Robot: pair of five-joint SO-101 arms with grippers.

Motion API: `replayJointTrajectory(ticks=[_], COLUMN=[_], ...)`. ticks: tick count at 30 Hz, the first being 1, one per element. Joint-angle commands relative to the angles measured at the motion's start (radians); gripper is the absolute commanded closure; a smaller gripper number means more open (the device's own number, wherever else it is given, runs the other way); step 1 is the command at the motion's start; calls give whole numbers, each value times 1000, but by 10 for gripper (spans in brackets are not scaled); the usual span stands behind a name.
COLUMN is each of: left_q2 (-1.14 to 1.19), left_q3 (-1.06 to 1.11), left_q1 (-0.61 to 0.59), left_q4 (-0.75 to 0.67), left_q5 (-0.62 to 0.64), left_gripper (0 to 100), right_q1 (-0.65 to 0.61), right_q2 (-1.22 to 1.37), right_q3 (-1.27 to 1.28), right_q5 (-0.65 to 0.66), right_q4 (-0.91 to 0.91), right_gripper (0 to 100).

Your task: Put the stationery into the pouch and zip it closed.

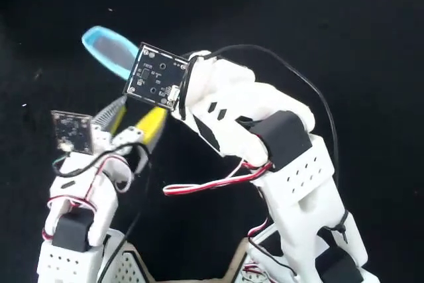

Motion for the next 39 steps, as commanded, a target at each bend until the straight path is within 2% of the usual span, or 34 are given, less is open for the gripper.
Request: replayJointTrajectory(ticks=[1,4,14,17,21,23,27,33,39], left_q2=[11,11,11,11,11,11,11,11,11], left_q3=[-1,-13,-189,-240,-266,-254,-168,-36,-2], left_q1=[-38,-42,-42,-25,68,90,90,101,96], left_q4=[-28,28,285,342,376,359,232,28,-60], left_q5=[6,3,-132,-127,-80,-3,106,104,103], left_gripper=[733,733,734,734,734,731,731,733,734], right_q1=[-11,-11,-15,-15,-15,-15,-15,-15,-15], right_q2=[-8,-8,-1,-8,-8,-8,-8,-8,-8], right_q3=[-10,-12,18,44,44,42,47,47,48], right_q5=[5,6,-2,-2,-2,-2,-2,3,5], right_q4=[0,-2,-14,-60,-66,-63,-58,-57,-57], right_gripper=[988,988,988,988,988,988,988,988,988])
